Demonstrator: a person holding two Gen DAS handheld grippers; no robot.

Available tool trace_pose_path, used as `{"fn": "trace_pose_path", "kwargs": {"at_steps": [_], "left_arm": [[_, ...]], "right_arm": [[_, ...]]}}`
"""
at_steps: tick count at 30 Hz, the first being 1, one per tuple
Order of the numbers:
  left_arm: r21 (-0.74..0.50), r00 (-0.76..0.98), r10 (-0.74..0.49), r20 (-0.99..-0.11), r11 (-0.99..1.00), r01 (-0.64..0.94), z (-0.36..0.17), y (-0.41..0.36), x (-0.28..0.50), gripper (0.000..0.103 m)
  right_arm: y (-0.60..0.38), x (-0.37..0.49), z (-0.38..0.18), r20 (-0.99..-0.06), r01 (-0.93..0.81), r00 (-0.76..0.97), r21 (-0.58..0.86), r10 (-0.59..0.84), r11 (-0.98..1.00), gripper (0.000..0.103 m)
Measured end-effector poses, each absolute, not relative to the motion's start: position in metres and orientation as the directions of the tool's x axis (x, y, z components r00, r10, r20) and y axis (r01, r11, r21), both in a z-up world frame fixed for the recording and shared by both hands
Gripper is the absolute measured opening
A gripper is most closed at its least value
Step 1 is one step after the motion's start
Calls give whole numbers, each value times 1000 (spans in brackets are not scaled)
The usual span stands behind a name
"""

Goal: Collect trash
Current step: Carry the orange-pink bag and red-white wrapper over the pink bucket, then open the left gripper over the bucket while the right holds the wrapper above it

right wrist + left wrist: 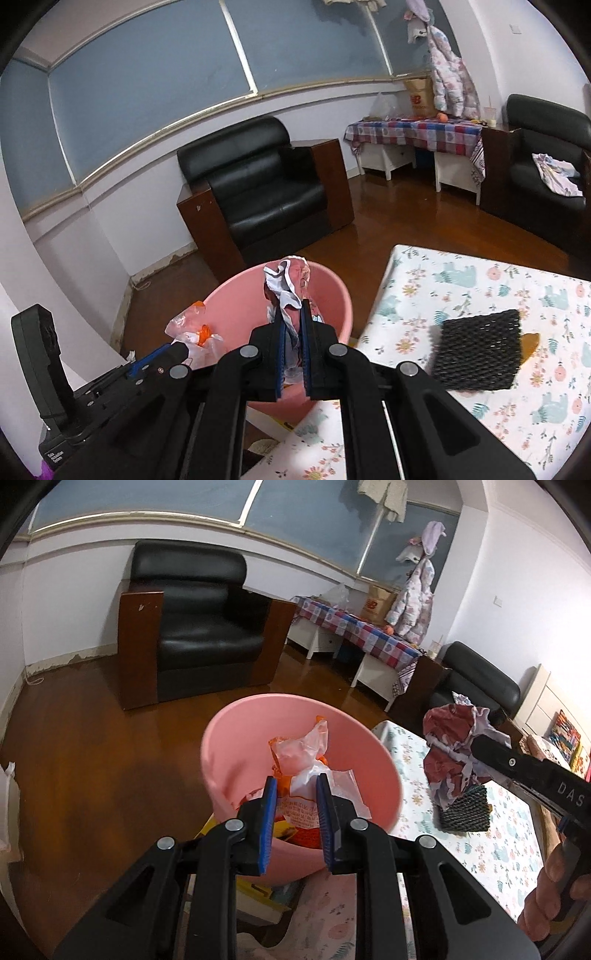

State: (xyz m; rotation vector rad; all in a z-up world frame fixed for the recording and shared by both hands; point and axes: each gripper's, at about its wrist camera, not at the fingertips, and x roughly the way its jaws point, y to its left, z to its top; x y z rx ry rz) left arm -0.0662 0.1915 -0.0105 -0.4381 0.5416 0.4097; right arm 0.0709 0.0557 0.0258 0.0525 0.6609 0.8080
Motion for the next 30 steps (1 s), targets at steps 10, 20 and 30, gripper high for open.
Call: {"fn": "trace_pose_path", "kwargs": {"at_steps": [10, 20, 30], "left_arm": [[-290, 753, 271, -600, 803, -520, -21, 208, -65, 21], [-292, 737, 275, -618, 790, -539, -27, 218, -61, 21], [-293, 738, 274, -617, 791, -538, -28, 220, -62, 21]], "right_arm": [[88, 79, 6, -573, -658, 461, 290, 677, 694, 7], [112, 82, -14, -612, -668, 439, 268, 658, 694, 7], [123, 86, -24, -633, -670, 427, 258, 646, 696, 7]]}}
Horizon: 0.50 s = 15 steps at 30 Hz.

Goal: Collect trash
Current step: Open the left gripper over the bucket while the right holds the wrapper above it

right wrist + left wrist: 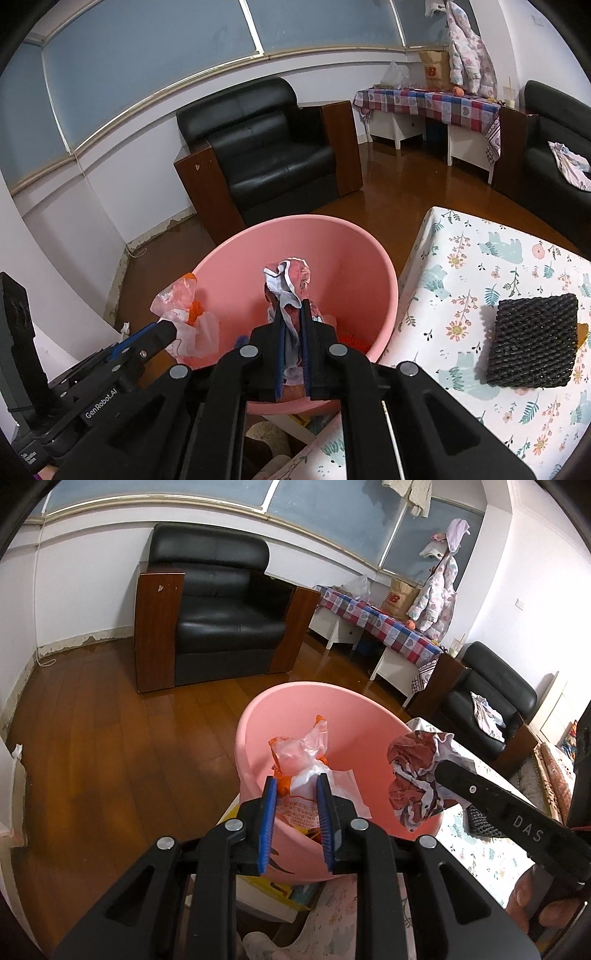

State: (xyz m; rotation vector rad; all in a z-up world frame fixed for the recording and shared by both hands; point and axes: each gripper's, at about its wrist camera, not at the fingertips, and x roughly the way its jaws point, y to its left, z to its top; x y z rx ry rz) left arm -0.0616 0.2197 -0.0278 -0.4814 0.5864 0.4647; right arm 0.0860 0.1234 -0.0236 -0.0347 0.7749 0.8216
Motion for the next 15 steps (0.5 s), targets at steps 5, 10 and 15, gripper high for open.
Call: {"fn": "trace_pose_path", "kwargs": {"at_steps": [5, 10, 15], "left_arm": [[-292, 735, 274, -620, 789, -540, -29, 221, -61, 21], [-296, 735, 271, -622, 788, -541, -33, 222, -59, 21], [-300, 737, 268, -620, 787, -539, -35, 221, -59, 21]], "right_arm": [[126, 88, -26, -637, -669, 425, 258, 643, 697, 7], [128, 89, -28, -639, -669, 424, 256, 641, 698, 7], [130, 91, -31, -641, -668, 424, 255, 639, 699, 7]]}}
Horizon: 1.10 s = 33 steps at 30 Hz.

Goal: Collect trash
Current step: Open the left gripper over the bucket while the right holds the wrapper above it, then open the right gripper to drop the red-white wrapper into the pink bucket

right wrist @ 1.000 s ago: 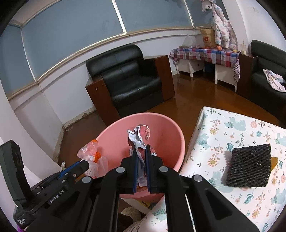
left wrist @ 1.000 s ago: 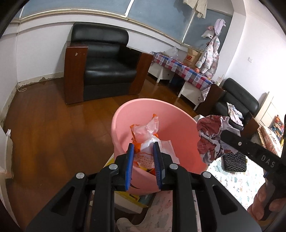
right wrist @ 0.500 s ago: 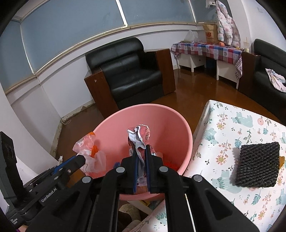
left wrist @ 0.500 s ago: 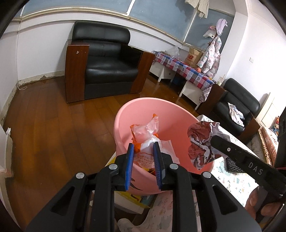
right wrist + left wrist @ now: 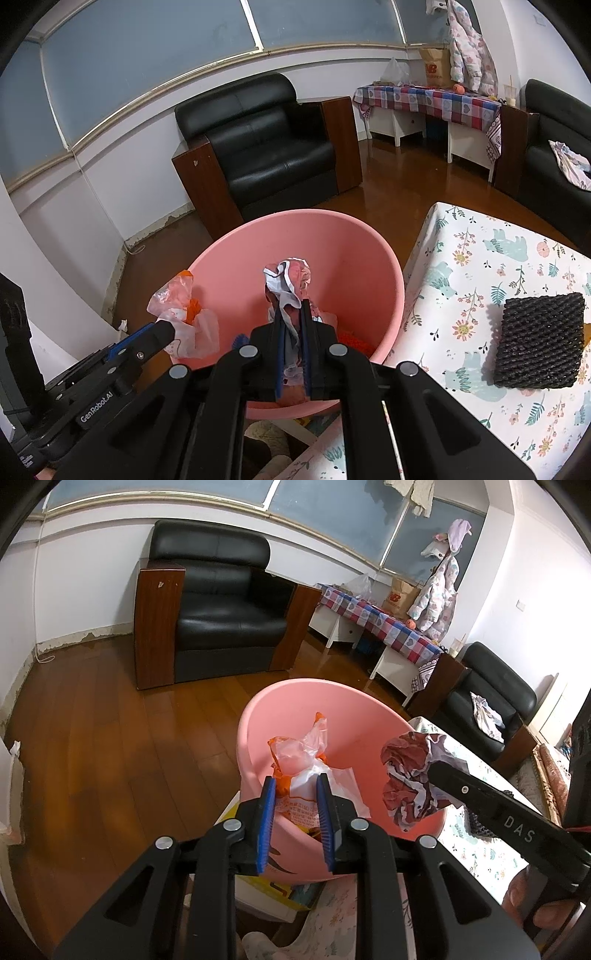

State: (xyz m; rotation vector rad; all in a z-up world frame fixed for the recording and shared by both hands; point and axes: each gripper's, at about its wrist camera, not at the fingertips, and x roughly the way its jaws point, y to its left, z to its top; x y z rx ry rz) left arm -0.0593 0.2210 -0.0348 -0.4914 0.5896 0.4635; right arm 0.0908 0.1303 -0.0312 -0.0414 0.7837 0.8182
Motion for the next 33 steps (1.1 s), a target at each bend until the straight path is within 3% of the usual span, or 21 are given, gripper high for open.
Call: {"fn": "trace_pose_path", "kwargs": {"at_steps": [7, 11, 25, 27, 29, 33], "left_arm": [[-322, 731, 249, -635, 775, -543, -38, 222, -57, 26], [-356, 732, 222, -645, 759, -544, -42, 225, -56, 40], [-360, 748, 222, -626, 768, -530, -36, 217, -57, 41], [-358, 746, 222, -628, 769, -530, -36, 219, -57, 41], [-357, 747, 223, -627, 770, -529, -35, 217, -57, 41], [-353, 744, 223, -630, 771, -530, -35, 220, -57, 41]], "right_arm": [[132, 90, -33, -644, -668, 424, 253, 637, 700, 7], [133, 91, -34, -642, -668, 425, 253, 638, 700, 7], [134, 92, -33, -640, -666, 429, 253, 638, 702, 11], [133, 92, -32, -640, -663, 429, 256, 637, 703, 16], [130, 92, -32, -634, -660, 430, 265, 642, 703, 33], [125, 91, -28, -616, -660, 440, 272, 653, 701, 37]]}}
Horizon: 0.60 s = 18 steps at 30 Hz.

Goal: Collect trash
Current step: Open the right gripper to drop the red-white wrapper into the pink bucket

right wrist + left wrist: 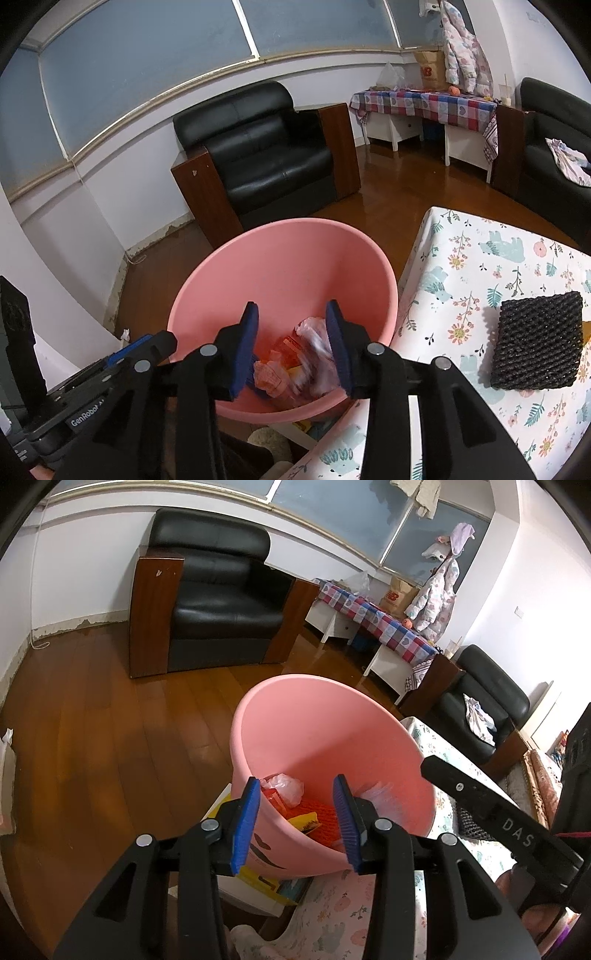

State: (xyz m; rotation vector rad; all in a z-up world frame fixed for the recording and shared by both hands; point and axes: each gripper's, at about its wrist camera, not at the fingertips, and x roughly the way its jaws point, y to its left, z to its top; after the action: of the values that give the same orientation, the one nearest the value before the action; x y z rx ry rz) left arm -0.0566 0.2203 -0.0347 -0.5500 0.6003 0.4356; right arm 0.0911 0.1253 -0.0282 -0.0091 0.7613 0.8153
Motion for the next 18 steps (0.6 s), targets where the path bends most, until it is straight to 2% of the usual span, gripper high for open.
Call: {"fn": "trace_pose_path", "kwargs": {"at_steps": [13, 18], "left_arm": [[-345, 740, 221, -635, 775, -528, -33, 222, -54, 41], [-381, 751, 202, -629, 761, -524, -33, 224, -55, 41]], "right_arm": [[112, 91, -30, -613, -649, 430, 300, 663, 699, 41], [109, 86, -30, -614, -653, 421, 305, 668, 693, 41]]}}
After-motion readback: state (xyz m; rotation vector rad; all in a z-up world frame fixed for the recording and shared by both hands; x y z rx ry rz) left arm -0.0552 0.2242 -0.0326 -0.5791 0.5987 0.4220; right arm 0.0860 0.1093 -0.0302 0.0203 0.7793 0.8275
